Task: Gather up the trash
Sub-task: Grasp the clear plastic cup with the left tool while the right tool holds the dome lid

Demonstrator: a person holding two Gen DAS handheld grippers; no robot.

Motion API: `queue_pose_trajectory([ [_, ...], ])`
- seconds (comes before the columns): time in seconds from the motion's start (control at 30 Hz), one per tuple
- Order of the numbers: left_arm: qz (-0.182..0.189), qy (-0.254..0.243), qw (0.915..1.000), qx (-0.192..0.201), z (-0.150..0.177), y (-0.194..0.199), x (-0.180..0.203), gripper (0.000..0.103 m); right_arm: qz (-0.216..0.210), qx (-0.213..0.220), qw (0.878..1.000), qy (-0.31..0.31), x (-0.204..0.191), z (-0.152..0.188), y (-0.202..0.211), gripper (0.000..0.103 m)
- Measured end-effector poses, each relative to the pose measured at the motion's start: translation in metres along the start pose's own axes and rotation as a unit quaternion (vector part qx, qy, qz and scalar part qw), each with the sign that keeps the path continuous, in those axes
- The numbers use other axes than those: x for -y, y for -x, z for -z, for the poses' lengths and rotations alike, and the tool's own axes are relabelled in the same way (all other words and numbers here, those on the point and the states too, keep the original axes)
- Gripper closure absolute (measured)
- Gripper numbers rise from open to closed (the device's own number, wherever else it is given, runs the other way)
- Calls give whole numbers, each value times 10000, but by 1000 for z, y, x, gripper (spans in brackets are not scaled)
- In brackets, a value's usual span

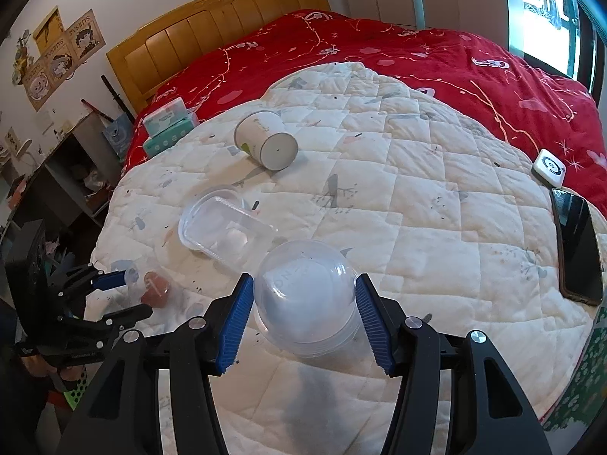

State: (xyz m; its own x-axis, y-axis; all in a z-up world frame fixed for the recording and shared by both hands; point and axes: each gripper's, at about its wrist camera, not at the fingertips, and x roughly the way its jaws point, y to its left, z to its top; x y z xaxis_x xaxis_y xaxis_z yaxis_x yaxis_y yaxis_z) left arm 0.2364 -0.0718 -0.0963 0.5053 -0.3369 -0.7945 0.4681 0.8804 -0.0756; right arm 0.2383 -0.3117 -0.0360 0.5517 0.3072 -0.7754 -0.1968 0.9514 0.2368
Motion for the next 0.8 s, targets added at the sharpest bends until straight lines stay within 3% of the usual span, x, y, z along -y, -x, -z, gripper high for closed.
queue_pose_trajectory([
  [0.13, 53, 247, 9996, 145, -3, 1, -4, 23, -23, -18, 10000, 25, -4, 2, 0, 49],
  [0.3, 70, 421, 9988, 237, -8, -3, -3, 23, -74, -47, 10000, 13, -7, 4, -2, 49],
  [0.37, 26, 390, 9988, 280, -9, -4, 0, 34, -103, -54, 9999, 4, -8, 5, -3, 49],
  [0.4, 48, 395, 9988, 283, -9, -5, 1, 46, -109, -49, 9999, 18, -10, 6, -3, 49],
  [0.43, 81, 416, 9987, 291, -9, -5, 2, 49, -114, -46, 9999, 25, -11, 6, -2, 49],
  [0.6, 18, 600, 9960, 659, -3, 16, 5, 50, -162, 25, 9998, 137, -22, 11, 8, 49],
  [0.8, 39, 1116, 9869, 1168, 11, 63, -1, 50, -353, 101, 9990, 253, -45, 21, 19, 49],
])
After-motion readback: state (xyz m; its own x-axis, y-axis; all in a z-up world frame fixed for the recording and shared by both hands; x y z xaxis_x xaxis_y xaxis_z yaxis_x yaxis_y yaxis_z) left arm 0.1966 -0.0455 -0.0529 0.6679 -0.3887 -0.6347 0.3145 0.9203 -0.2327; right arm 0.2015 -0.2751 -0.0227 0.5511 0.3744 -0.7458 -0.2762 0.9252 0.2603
